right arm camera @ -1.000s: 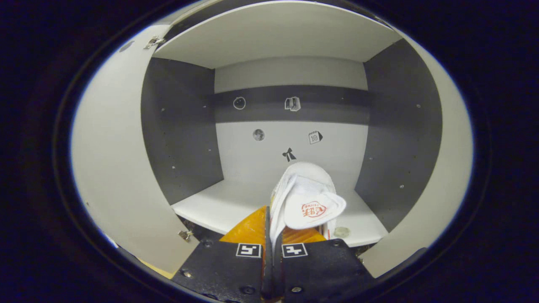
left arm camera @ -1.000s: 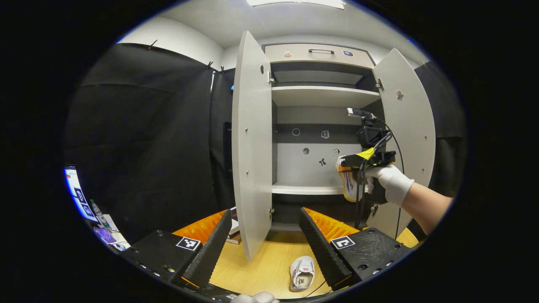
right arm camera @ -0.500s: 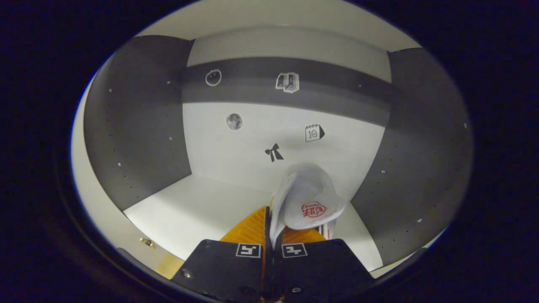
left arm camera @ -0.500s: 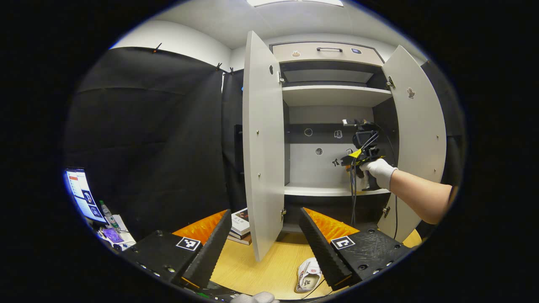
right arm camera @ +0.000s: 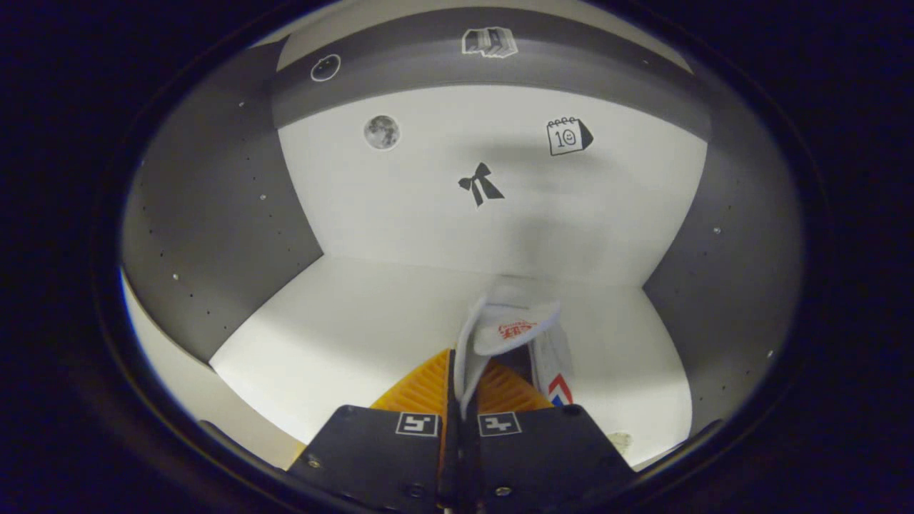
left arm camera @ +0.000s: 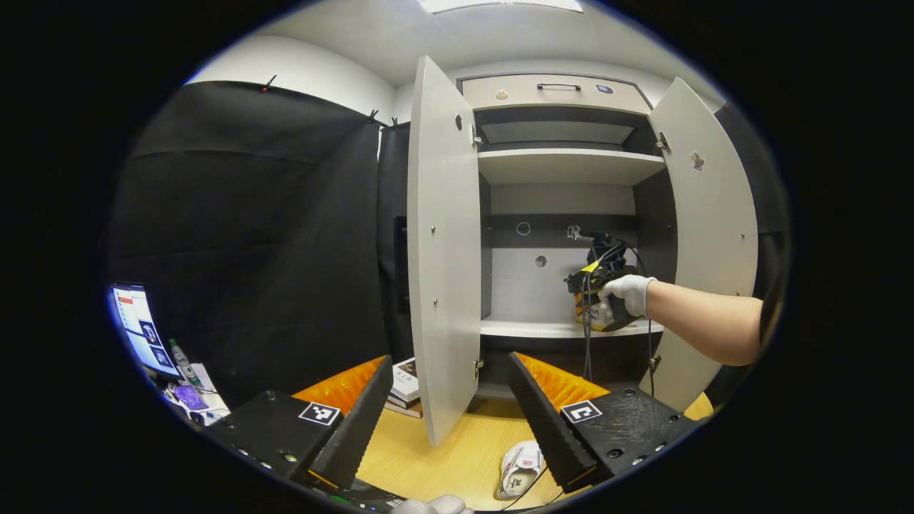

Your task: Grab one shoe with the right hand and put it into the shoe cabinet, grab the other shoe with the left hand and put it into the shoe cabinet; then close the right door with the right hand and the left door with the left hand.

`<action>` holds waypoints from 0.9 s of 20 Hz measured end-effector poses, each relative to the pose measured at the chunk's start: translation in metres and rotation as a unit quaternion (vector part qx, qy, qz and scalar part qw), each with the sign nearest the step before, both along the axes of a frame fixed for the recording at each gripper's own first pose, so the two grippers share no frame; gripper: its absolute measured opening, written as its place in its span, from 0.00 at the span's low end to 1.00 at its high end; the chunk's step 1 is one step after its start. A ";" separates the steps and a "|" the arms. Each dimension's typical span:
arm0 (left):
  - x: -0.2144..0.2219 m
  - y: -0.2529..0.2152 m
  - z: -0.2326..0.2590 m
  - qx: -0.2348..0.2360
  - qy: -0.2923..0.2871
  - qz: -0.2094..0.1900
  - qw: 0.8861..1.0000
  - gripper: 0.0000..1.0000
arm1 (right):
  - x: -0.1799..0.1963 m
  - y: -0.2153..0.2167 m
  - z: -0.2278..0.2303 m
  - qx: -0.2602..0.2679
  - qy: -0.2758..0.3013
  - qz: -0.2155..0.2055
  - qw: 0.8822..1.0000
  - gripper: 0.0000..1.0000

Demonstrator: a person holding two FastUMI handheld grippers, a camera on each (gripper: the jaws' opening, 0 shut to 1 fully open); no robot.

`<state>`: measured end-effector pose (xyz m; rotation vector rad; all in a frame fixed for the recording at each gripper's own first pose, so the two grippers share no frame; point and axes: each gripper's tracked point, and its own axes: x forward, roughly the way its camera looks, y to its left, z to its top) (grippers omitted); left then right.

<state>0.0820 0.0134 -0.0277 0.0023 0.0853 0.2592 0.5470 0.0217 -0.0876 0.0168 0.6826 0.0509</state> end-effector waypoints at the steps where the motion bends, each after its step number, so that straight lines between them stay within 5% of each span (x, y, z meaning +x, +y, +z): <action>1: -0.001 0.000 0.001 0.000 -0.001 0.001 1.000 0.96 | -0.002 -0.002 0.004 0.000 -0.007 -0.005 1.000 0.08; 4: -0.003 0.004 -0.001 -0.002 -0.001 0.001 1.000 0.96 | -0.009 -0.005 0.025 0.006 -0.045 -0.011 0.999 0.18; 6: -0.006 0.003 0.000 -0.002 -0.003 -0.001 1.000 0.96 | -0.019 -0.004 0.044 0.010 -0.078 -0.010 0.997 0.53; 8: -0.007 0.004 0.001 -0.001 -0.003 -0.006 1.000 0.96 | -0.034 -0.011 0.070 -0.005 -0.124 -0.017 0.992 0.60; 10: -0.008 0.004 0.002 0.000 -0.008 -0.013 1.000 0.96 | -0.054 -0.015 0.100 -0.012 -0.186 -0.028 0.982 0.80; 14: -0.006 0.003 0.004 0.000 -0.012 -0.038 0.999 0.96 | -0.124 -0.019 0.141 -0.007 -0.271 -0.037 0.962 1.00; 18: -0.005 0.000 0.004 0.000 -0.017 -0.075 0.997 0.96 | -0.215 -0.013 0.159 0.032 -0.324 -0.019 0.945 1.00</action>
